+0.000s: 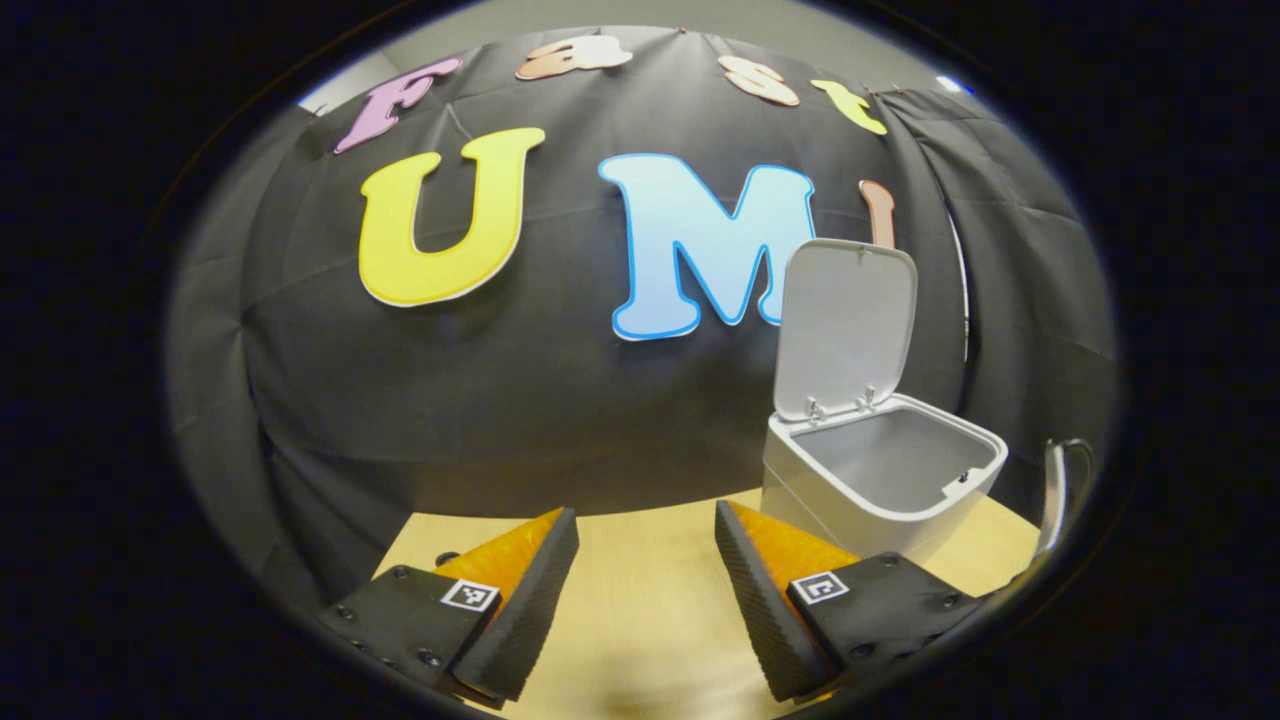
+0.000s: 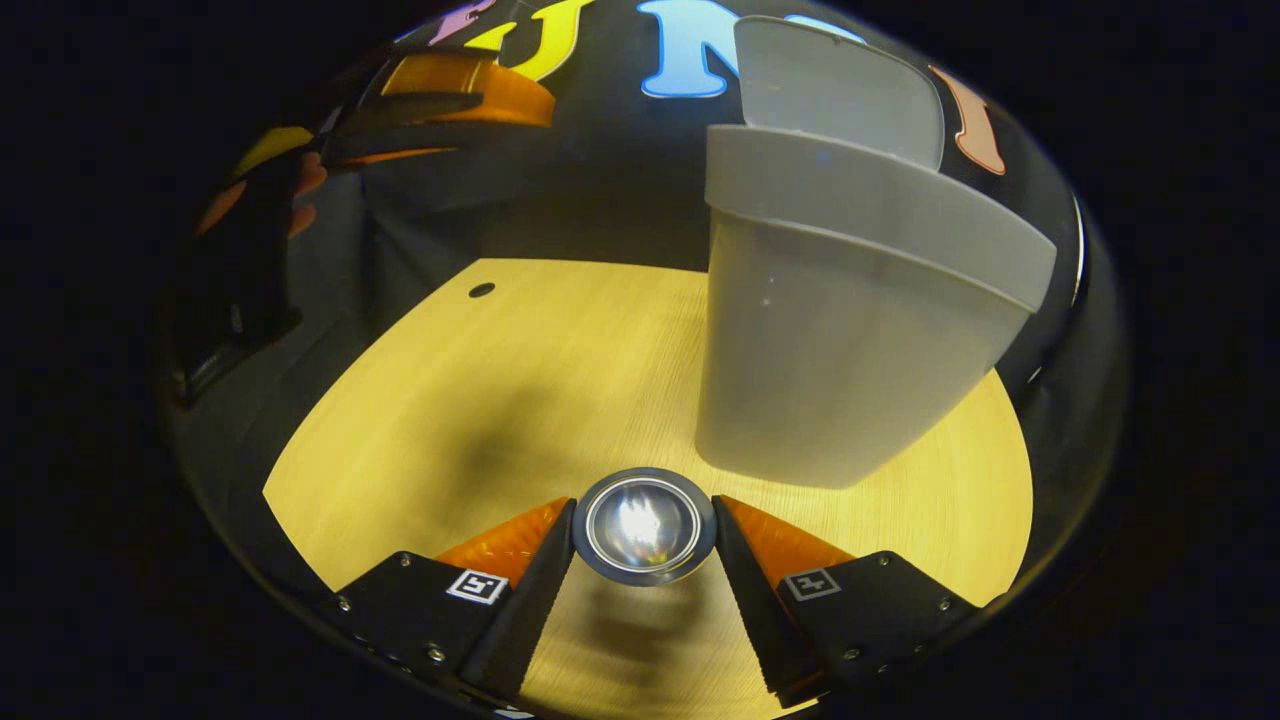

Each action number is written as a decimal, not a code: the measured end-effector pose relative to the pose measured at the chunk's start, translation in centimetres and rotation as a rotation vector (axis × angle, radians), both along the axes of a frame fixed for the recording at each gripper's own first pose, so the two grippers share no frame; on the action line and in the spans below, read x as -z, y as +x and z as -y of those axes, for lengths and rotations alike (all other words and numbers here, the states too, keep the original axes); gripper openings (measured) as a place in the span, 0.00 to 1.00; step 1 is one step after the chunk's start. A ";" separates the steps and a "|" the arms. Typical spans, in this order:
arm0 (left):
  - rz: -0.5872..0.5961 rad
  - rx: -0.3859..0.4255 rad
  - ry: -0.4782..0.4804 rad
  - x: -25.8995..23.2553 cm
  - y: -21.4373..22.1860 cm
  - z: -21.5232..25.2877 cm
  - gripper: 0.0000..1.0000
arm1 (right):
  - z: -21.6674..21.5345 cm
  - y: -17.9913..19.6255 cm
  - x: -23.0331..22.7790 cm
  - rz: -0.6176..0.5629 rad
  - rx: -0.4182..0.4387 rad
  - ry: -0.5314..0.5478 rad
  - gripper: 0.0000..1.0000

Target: Press the lid of the desktop garbage bin to open it, pick up the crumpled paper on the desktop and throw it into the bin, then pick up the pop can on the desktop and drop it into the bin, and finally close the garbage bin lid.

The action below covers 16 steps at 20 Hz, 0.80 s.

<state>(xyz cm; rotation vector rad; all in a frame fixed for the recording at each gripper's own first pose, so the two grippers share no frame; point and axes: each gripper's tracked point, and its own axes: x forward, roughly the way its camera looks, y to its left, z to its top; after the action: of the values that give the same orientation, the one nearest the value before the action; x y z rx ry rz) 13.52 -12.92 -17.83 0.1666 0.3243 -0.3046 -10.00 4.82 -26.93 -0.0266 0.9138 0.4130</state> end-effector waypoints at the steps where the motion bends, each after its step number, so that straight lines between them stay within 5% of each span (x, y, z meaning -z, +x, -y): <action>1: -0.001 -0.003 -0.002 0.0 0.0 -0.1 0.91 | -0.2 0.3 -0.8 0.023 -0.005 0.006 0.85; 16: -0.012 -0.063 -0.001 0.3 -0.5 -3.6 0.91 | -1.6 8.5 -15.1 0.366 0.046 0.196 0.84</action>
<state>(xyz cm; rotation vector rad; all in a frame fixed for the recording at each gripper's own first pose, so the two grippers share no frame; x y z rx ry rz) 13.05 -9.35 -18.09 0.1535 0.3403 -0.2434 -1.46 6.40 -11.86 0.0956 0.5104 0.4363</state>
